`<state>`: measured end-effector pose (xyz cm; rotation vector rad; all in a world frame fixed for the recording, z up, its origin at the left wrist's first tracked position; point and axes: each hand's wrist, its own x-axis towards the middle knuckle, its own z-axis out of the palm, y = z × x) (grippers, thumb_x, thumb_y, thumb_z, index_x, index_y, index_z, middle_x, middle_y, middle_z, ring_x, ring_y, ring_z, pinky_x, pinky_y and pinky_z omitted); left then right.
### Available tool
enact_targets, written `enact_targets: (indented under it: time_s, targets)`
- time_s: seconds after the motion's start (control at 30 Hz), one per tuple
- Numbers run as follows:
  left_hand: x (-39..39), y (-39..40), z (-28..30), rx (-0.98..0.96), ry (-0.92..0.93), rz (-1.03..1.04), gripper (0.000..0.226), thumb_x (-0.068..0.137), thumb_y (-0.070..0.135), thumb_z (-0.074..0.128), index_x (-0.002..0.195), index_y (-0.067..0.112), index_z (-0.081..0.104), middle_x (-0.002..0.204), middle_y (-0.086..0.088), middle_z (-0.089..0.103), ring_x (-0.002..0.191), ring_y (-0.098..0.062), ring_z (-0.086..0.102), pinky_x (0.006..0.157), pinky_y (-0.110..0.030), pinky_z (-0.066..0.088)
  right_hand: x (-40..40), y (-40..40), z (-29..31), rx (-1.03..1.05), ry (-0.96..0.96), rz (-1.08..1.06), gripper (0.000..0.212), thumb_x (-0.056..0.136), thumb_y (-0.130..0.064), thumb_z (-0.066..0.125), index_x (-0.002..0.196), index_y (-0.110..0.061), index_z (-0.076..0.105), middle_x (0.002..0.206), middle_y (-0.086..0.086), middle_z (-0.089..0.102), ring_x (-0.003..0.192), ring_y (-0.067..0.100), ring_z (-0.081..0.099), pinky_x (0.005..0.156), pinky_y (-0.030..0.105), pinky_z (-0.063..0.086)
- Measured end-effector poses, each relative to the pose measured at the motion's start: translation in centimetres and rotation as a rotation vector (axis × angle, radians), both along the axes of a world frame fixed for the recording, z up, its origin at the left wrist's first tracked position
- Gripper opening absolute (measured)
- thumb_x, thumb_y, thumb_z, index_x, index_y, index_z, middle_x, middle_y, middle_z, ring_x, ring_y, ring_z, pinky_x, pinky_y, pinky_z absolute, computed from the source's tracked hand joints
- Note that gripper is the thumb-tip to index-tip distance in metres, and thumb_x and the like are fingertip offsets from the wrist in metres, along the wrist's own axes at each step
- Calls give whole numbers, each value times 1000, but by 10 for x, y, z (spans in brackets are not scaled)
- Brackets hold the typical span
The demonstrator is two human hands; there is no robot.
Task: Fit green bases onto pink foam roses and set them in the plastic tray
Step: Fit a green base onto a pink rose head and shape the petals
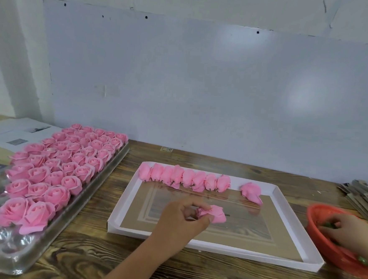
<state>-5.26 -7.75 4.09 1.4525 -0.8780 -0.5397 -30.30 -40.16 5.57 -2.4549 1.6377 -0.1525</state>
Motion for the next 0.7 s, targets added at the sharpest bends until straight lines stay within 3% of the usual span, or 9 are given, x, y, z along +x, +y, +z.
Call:
enact_targets:
  time_s: [0.13,0.23,0.37,0.43,0.53,0.6,0.7]
  targets:
    - [0,0,-1,6,-4,0,23,85,17,80,91,39,74,78,2,78,64,-1,64,61,-16,46,-6,-9,2,-78,-44,-34,18,84,-41,71,84,-22,70,74,-2,65,70,20,63,65,33,49]
    - [0,-1,-2,11,-7,6,23,85,19,80,92,41,74,79,3,78,66,-2,65,62,-15,46,-14,-21,-3,-107,-151,-48,13,84,-34,70,76,-23,71,72,0,67,71,25,63,72,40,52]
    - [1,0,-2,8,-10,12,25,85,20,80,90,43,74,78,3,77,69,-6,67,64,-17,47,-27,-49,-23,-98,-266,-119,13,83,-42,70,71,-39,67,72,-6,69,71,21,63,72,44,55]
    - [1,-1,-2,5,-11,11,26,85,20,80,90,44,74,78,4,77,70,-5,68,63,-16,47,-33,-70,-36,-119,-330,-129,4,77,-49,66,75,-46,65,75,-13,67,73,18,64,69,44,56]
    - [2,-2,-4,-13,13,16,23,83,23,81,91,43,74,80,0,78,77,-21,72,71,-26,53,-52,-109,-47,-154,-465,-182,28,64,-57,59,92,-58,59,78,-15,66,68,13,66,59,36,55]
    - [3,-2,-4,-34,47,15,20,81,25,80,91,41,75,84,-4,79,87,-33,72,82,-39,58,-60,-125,-53,-125,-576,-235,42,61,-54,65,102,-49,59,82,-11,70,67,15,70,59,43,60]
    - [5,-2,-5,-61,71,4,19,80,25,80,92,39,76,89,-3,79,88,-31,74,88,-50,58,-59,-133,-61,-90,-674,-227,46,62,-49,61,107,-45,59,88,-9,72,76,21,72,57,49,60]
